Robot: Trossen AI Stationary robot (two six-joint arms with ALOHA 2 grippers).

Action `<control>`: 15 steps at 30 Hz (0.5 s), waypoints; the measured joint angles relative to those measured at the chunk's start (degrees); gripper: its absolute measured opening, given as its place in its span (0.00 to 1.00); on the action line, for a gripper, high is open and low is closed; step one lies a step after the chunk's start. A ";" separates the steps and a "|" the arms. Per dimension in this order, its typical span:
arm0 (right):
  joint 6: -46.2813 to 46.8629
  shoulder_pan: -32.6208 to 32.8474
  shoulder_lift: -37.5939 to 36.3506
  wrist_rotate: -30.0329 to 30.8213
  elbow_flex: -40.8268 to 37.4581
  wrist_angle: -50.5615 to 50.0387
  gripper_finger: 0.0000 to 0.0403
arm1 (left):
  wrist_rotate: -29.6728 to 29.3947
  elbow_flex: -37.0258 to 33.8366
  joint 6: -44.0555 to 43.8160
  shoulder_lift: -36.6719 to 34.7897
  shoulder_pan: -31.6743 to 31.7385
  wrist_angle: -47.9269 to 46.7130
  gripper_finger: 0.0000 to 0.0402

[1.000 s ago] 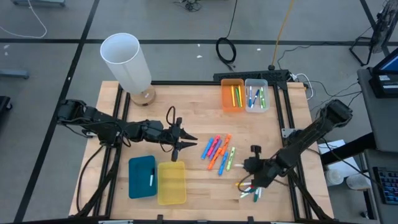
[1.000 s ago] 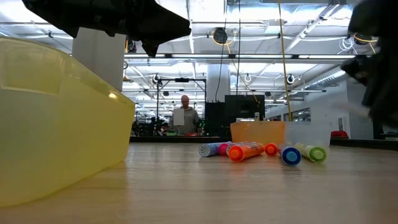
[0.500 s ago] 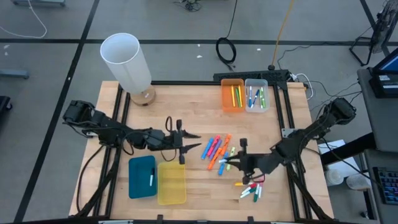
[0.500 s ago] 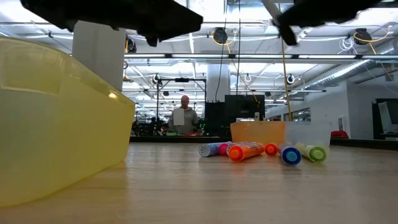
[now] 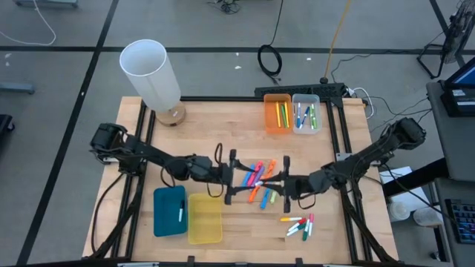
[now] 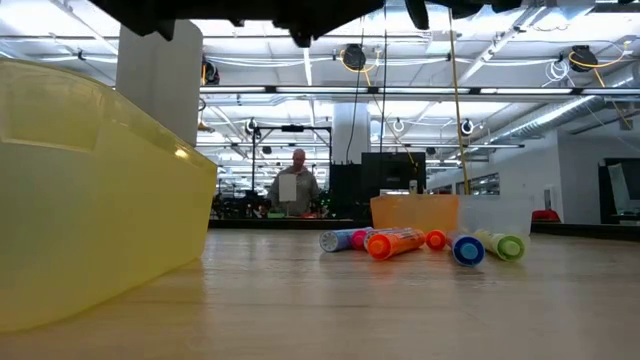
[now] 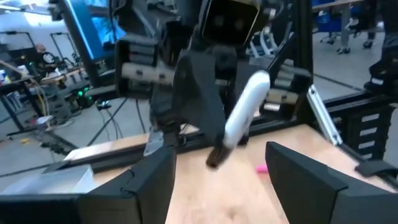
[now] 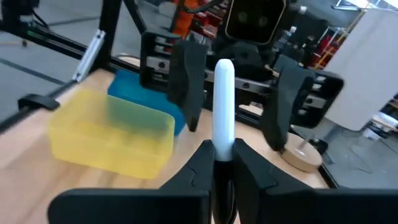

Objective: Pick & Place Markers
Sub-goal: Put the white and black highlighter pen into the blue bin

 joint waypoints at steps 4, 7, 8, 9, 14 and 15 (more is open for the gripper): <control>-0.01 0.00 0.92 0.30 -1.87 4.59 0.05 | 0.30 2.58 0.31 2.43 -0.36 -0.07 0.63; 0.00 -0.28 1.43 0.35 -2.46 5.79 0.05 | 0.81 4.07 1.50 3.81 -0.85 -0.08 0.63; 0.03 -0.28 1.45 0.37 -2.52 5.71 0.05 | 0.89 4.42 2.00 4.07 -1.04 0.00 0.63; 0.01 -0.31 1.43 0.39 -2.54 5.81 0.05 | 0.91 4.61 2.68 4.15 -1.24 -0.17 0.63; -1.34 -0.31 1.41 0.27 -2.54 6.81 0.05 | 0.97 5.06 4.86 4.14 -1.33 0.64 0.63; -1.38 -0.33 1.41 0.17 -2.54 7.05 0.05 | 0.99 5.06 5.19 4.15 -1.30 1.23 0.63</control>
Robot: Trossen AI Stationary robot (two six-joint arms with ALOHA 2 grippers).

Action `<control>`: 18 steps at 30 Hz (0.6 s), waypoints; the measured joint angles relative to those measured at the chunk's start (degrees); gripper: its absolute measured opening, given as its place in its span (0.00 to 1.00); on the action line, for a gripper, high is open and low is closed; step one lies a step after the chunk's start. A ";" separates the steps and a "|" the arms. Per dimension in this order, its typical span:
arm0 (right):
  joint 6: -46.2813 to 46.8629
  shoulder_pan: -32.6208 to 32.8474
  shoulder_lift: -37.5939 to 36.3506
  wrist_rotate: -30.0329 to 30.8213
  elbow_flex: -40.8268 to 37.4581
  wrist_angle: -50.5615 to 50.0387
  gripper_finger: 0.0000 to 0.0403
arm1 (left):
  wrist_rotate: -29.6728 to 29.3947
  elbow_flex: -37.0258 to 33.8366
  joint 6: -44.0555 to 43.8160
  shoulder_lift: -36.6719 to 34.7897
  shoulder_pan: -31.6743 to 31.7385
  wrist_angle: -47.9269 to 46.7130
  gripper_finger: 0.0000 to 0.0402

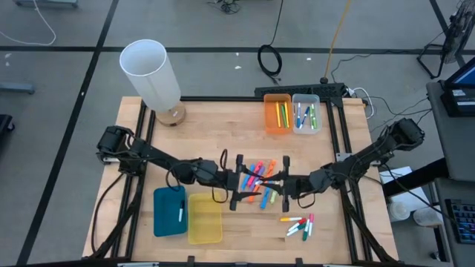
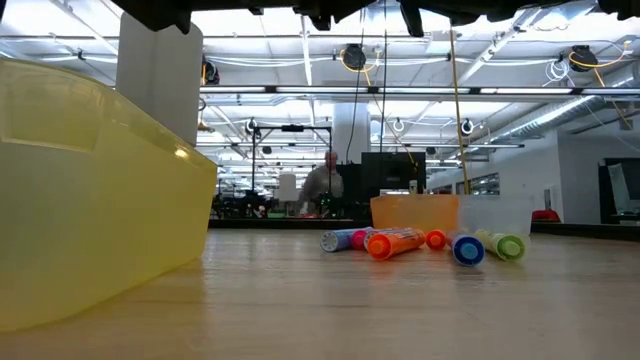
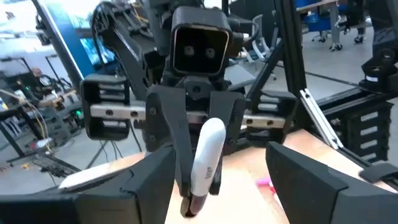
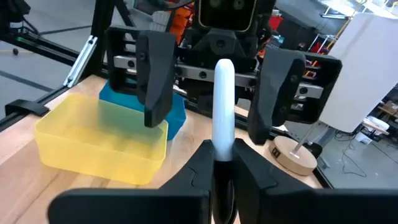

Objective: Pick & Place Markers
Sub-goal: Put the white and black highlighter pen into the blue bin

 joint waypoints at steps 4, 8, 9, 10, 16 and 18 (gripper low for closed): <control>0.02 -0.37 -0.02 -2.83 0.00 0.34 0.05 | -0.01 0.00 1.00 -0.07 0.30 1.64 0.63; 0.14 -0.37 -0.02 -2.88 0.00 0.36 0.06 | 0.00 -0.02 0.84 -0.02 0.55 1.63 0.63; 0.20 -0.39 -0.02 -2.86 0.00 0.36 0.06 | -0.02 -0.02 1.04 -0.02 0.56 1.94 0.63; 0.27 -0.37 -0.02 -2.88 0.00 0.36 0.05 | -0.02 -0.02 1.10 -0.02 0.54 2.08 0.63; 0.16 -0.33 -0.02 -2.90 0.00 1.26 0.05 | 0.02 -0.02 1.62 -0.02 0.69 1.99 0.62; 0.11 -0.33 -0.02 -2.90 0.00 1.26 0.05 | 0.00 -0.02 1.93 -0.02 0.75 1.96 0.59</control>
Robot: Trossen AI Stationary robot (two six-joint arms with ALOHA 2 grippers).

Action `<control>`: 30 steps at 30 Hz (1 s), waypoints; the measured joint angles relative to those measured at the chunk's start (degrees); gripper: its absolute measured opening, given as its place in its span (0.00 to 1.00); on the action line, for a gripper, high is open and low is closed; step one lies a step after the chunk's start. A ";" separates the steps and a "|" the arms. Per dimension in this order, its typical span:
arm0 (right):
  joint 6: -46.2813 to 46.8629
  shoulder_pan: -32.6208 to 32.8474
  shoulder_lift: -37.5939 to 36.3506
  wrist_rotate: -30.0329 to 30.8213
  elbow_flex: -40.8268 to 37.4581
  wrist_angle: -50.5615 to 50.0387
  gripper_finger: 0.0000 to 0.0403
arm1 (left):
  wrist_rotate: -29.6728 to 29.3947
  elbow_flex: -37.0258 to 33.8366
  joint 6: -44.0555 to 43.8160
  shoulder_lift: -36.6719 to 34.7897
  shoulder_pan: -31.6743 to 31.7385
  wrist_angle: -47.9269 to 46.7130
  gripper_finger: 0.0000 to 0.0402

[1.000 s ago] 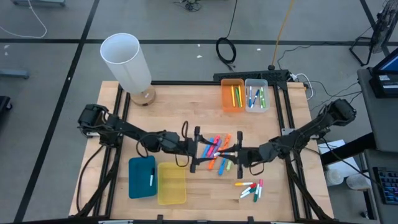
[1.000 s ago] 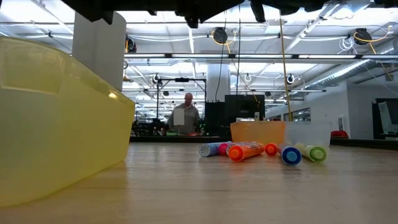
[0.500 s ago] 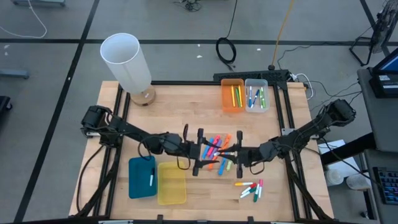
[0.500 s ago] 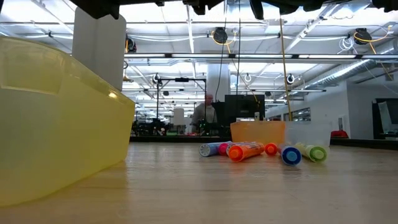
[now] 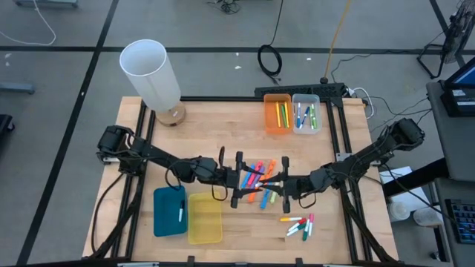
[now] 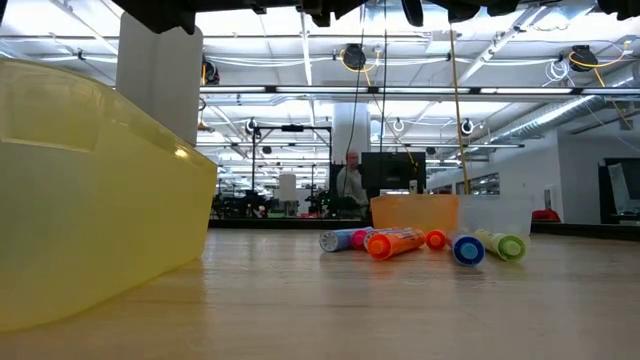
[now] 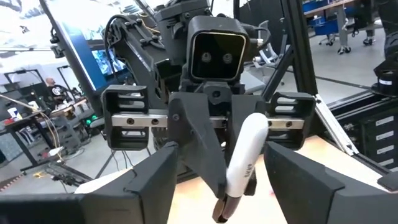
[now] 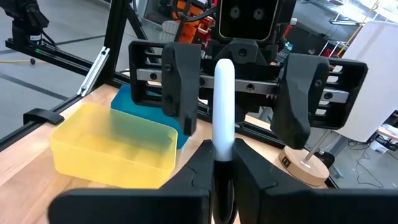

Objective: Pick & Place Markers
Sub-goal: Put the white and black highlighter pen into the blue bin

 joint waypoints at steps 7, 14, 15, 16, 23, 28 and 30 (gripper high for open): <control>-0.43 0.01 0.00 -0.22 0.00 0.09 0.05 | 2.72 -0.02 -0.31 0.00 0.93 0.08 0.40; 0.44 0.02 0.24 -0.48 0.04 0.24 0.05 | 8.40 -0.07 -0.93 0.00 1.27 1.11 0.11; 0.60 0.02 0.24 -0.40 0.07 0.26 0.05 | 8.78 -0.07 -0.87 0.00 1.30 1.14 0.09; 0.60 0.00 0.24 -0.37 0.07 0.26 0.05 | 8.92 -0.07 -0.89 0.00 1.34 1.14 0.09; 0.77 -0.24 0.24 -1.38 0.07 0.18 0.08 | 9.09 -0.07 -1.51 0.00 1.32 1.29 0.10; 5.02 -0.33 0.26 -1.20 0.11 -2.62 0.19 | 7.06 -0.13 -3.26 -2.12 0.35 -2.14 0.10; 6.85 -0.34 0.33 -1.19 0.11 -2.92 0.23 | 4.11 -0.09 -4.15 -4.89 -0.74 -5.63 0.10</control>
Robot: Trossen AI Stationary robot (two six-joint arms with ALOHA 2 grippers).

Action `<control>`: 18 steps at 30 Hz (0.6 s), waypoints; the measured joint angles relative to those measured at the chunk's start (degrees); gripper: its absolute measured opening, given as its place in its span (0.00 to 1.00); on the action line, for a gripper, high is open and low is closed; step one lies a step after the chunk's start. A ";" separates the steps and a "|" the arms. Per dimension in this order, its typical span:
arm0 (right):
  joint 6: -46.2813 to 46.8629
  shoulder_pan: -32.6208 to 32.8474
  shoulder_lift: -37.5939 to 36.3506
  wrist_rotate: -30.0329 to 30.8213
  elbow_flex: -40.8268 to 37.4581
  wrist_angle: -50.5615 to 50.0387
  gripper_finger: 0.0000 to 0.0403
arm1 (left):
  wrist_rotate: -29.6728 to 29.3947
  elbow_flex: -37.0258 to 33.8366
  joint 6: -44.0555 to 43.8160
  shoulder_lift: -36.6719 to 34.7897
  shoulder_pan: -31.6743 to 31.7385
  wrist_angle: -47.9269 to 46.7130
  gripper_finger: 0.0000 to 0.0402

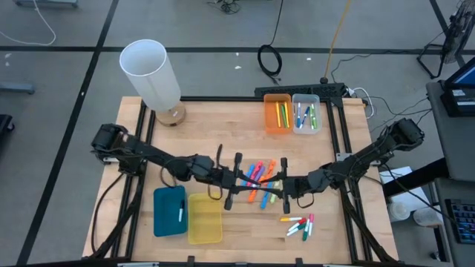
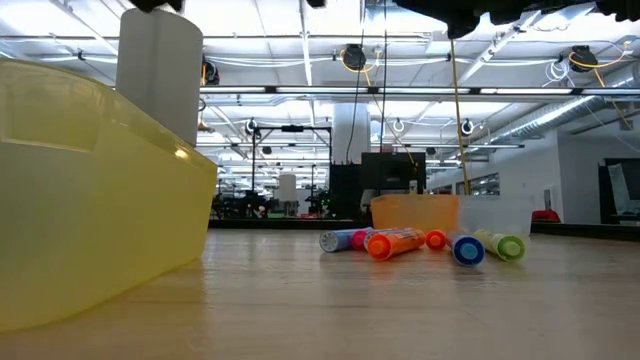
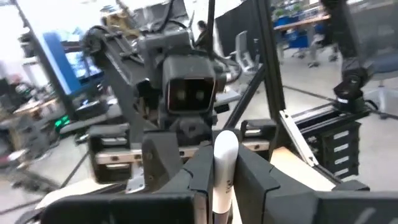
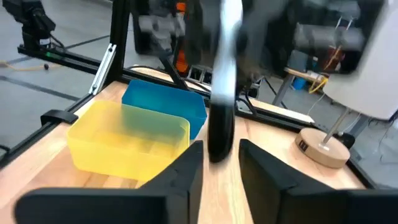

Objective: Pick & Place Markers
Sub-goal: Put the white and black highlighter pen into the blue bin

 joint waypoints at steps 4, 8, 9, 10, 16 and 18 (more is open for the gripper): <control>1.85 -0.01 -0.05 0.09 0.00 -0.03 0.30 | -11.14 0.03 -4.20 -6.53 -3.47 -11.82 0.10; 1.86 -0.02 -0.22 0.14 0.00 -0.20 0.33 | -27.77 0.04 -16.18 -13.78 -8.36 -27.74 0.10; 1.75 -0.03 -0.20 0.14 0.00 -0.26 0.33 | -31.84 0.09 -20.65 -15.47 -9.74 -32.90 0.10; 1.61 -0.03 -0.20 0.14 0.00 -0.27 0.33 | -35.51 0.09 -25.96 -16.95 -11.30 -38.53 0.10; 0.28 -0.07 -0.20 0.29 0.00 0.03 0.33 | -45.84 0.05 -63.26 -22.19 -21.72 -67.45 0.10; 0.01 -0.07 -0.20 0.29 0.00 0.92 0.33 | -47.55 0.05 -74.79 -22.09 -25.59 -74.17 0.10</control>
